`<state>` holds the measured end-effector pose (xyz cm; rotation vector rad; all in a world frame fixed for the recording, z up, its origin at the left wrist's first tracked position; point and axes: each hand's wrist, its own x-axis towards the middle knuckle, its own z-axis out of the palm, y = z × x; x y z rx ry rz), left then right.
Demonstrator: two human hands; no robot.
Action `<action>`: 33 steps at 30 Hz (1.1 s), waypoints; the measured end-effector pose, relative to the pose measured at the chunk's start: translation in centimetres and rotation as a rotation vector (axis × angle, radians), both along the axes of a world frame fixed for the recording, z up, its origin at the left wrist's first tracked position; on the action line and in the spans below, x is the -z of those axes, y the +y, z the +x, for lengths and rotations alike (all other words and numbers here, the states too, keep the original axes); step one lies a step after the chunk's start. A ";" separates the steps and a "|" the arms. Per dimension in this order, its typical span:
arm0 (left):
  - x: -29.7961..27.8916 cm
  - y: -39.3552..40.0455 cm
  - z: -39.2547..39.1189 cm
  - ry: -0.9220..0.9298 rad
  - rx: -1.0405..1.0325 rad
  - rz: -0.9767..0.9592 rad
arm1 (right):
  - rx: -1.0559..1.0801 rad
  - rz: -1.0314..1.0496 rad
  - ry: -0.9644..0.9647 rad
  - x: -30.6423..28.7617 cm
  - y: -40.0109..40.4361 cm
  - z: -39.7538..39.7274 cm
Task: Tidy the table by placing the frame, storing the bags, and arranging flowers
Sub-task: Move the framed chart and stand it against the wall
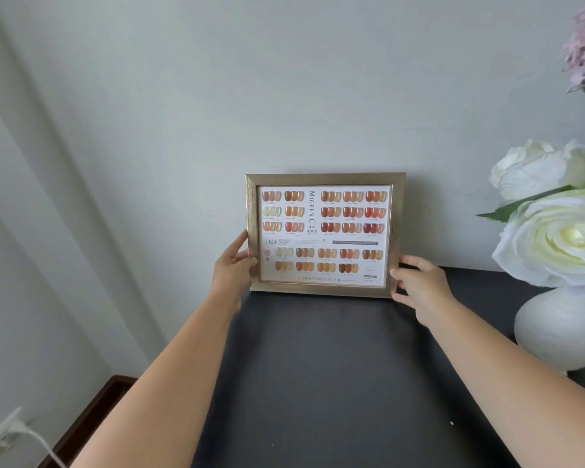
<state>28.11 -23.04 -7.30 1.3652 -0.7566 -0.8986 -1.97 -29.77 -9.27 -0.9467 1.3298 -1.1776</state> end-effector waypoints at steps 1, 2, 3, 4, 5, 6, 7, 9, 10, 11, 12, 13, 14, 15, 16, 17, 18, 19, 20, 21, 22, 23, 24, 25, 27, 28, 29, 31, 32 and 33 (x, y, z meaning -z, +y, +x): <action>0.1 0.0 0.0 -0.003 0.002 0.000 | -0.001 -0.001 -0.001 0.0 0.1 0.0; 0.1 0.0 0.0 -0.004 0.004 0.000 | -0.003 -0.001 -0.001 0.0 0.1 -0.1; 0.1 -0.1 0.0 -0.006 0.006 -0.001 | -0.007 0.000 -0.001 -0.1 0.2 -0.1; 0.2 -0.1 0.0 -0.010 0.010 0.001 | -0.011 0.003 -0.003 -0.1 0.2 -0.2; 0.2 -0.2 0.0 -0.014 0.013 0.005 | -0.015 0.005 -0.005 -0.2 0.2 -0.3; 0.2 -0.2 0.1 -0.018 0.013 0.009 | -0.019 0.006 -0.004 -0.2 0.2 -0.4; 0.1 -0.2 0.1 -0.023 0.013 0.014 | -0.025 0.006 0.001 -0.2 0.2 -0.5; 0.2 -0.3 0.3 -0.031 0.016 0.019 | -0.045 0.003 0.011 -0.3 0.3 -0.7; 0.3 -0.3 0.3 -0.034 0.017 0.021 | -0.058 0.003 0.016 -0.3 0.3 -0.8; 0.4 -0.3 0.4 -0.040 0.019 0.026 | -0.076 0.007 0.022 -0.2 0.3 -0.9; 0.5 -0.2 0.5 -0.053 0.023 0.033 | -0.097 0.015 0.032 -0.1 0.4 -0.9; 0.6 -0.2 0.5 -0.075 0.031 0.044 | -0.117 0.026 0.042 0.0 0.5 -1.0; 0.8 -0.2 0.6 -0.101 0.039 0.056 | -0.132 0.038 0.049 0.1 0.5 -0.9; 1.0 -0.1 0.6 -0.125 0.046 0.068 | -0.137 0.045 0.055 0.2 0.6 -0.9; 1.2 0.0 0.6 -0.145 0.052 0.080 | -0.136 0.046 0.063 0.3 0.6 -0.9; 1.4 0.1 0.6 -0.163 0.059 0.090 | -0.131 0.043 0.071 0.4 0.7 -0.9; 1.6 0.3 0.6 -0.181 0.062 0.099 | -0.126 0.038 0.080 0.4 0.8 -0.9; 1.8 0.5 0.6 -0.201 0.060 0.109 | -0.123 0.032 0.089 0.4 0.9 -0.9; 2.0 0.8 0.6 -0.227 0.054 0.120 | -0.122 0.027 0.099 0.5 1.1 -1.0; 2.2 1.1 0.6 -0.255 0.046 0.134 | -0.122 0.024 0.107 0.6 1.2 -1.1; 2.4 1.5 0.5 -0.279 0.037 0.147 | -0.117 0.026 0.114 0.6 1.4 -1.2; 2.7 1.9 0.4 -0.292 0.026 0.158 | -0.110 0.033 0.120 0.6 1.6 -1.4; 3.1 2.4 0.3 -0.292 0.012 0.168 | -0.111 0.042 0.128 0.6 1.9 -1.6; 3.5 3.0 -0.1 -0.284 -0.007 0.176 | -0.122 0.053 0.136 0.5 2.2 -1.8; 4.1 4.4 -1.0 -0.268 -0.070 0.178 | -0.152 0.076 0.154 0.2 3.1 -2.3; 4.2 5.1 -1.6 -0.266 -0.106 0.173 | -0.166 0.086 0.162 0.0 3.6 -2.6; 4.3 5.9 -2.3 -0.267 -0.135 0.167 | -0.178 0.096 0.175 -0.2 4.1 -2.8; 4.3 7.4 -3.9 -0.275 -0.148 0.163 | -0.206 0.108 0.211 -0.4 5.4 -3.5; 4.2 8.2 -4.9 -0.283 -0.131 0.159 | -0.221 0.111 0.232 -0.5 6.0 -3.9; 4.3 9.0 -5.9 -0.296 -0.102 0.152 | -0.239 0.113 0.258 -0.5 6.7 -4.4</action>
